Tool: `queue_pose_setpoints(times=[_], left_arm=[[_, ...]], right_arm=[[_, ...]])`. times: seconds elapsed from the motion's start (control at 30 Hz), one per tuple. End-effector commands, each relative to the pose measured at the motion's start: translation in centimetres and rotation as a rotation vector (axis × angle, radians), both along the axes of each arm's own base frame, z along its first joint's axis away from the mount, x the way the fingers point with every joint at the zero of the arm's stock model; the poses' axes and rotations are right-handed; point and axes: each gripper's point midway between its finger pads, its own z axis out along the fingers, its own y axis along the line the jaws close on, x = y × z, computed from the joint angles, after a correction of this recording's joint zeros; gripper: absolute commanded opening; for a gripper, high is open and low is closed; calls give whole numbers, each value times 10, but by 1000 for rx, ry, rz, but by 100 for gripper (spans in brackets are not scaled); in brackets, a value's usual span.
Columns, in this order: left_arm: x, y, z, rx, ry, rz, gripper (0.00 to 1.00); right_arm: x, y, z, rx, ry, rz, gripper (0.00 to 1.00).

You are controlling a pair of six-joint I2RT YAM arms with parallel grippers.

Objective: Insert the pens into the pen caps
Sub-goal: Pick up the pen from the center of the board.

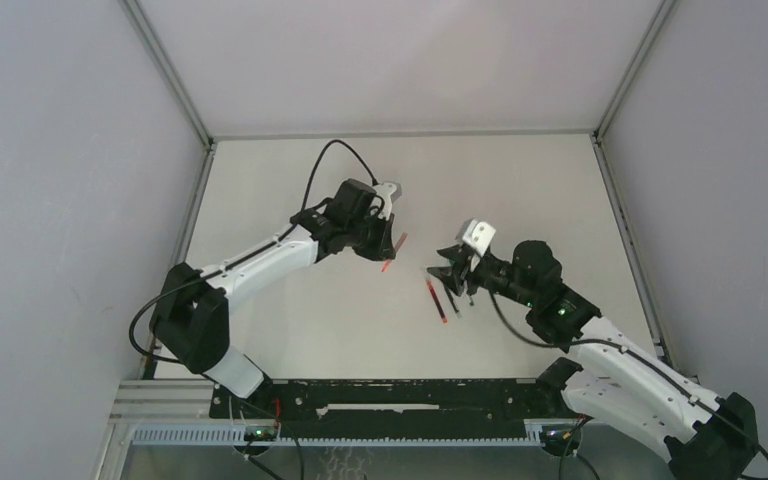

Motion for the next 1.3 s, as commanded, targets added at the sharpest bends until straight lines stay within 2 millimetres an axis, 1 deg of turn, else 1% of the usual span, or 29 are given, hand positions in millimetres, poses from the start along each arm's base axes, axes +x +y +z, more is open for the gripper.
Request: queue_pose_setpoints(times=[0.0,0.1,0.17,0.23,0.3,0.37,0.43,0.5,0.7,0.8,1.03,1.27], left_arm=[[-35,8,8,4,35,-134,0],[-50,12,16,0,52,-198,0],[-60,13,19,-3,71,-239,0],[-69,14,22,-3,85,-276,0],[-77,14,23,1,91,-308,0],[-82,15,24,11,94,-329,0],[-86,16,24,13,100,-339,0],[-89,17,24,14,110,-347,0],[-90,15,30,1,97,-350,0],[-90,15,31,0,93,-351,0],[-93,13,30,-2,104,-361,0],[-93,12,28,5,115,-372,0]], right_arm=[[-12,19,7,-203,-372,212,50],[-14,28,-8,-316,-483,310,50],[-17,35,-12,-357,-566,386,52],[-17,43,-12,-376,-635,430,52],[-20,48,-14,-406,-717,486,55],[-17,52,-13,-438,-794,506,57],[-14,57,-11,-452,-830,515,58],[-12,61,-8,-461,-845,529,59],[-15,77,-29,-525,-829,620,62],[-16,86,-34,-530,-830,638,62],[-9,102,-44,-570,-834,638,61],[5,114,-57,-643,-835,641,59]])
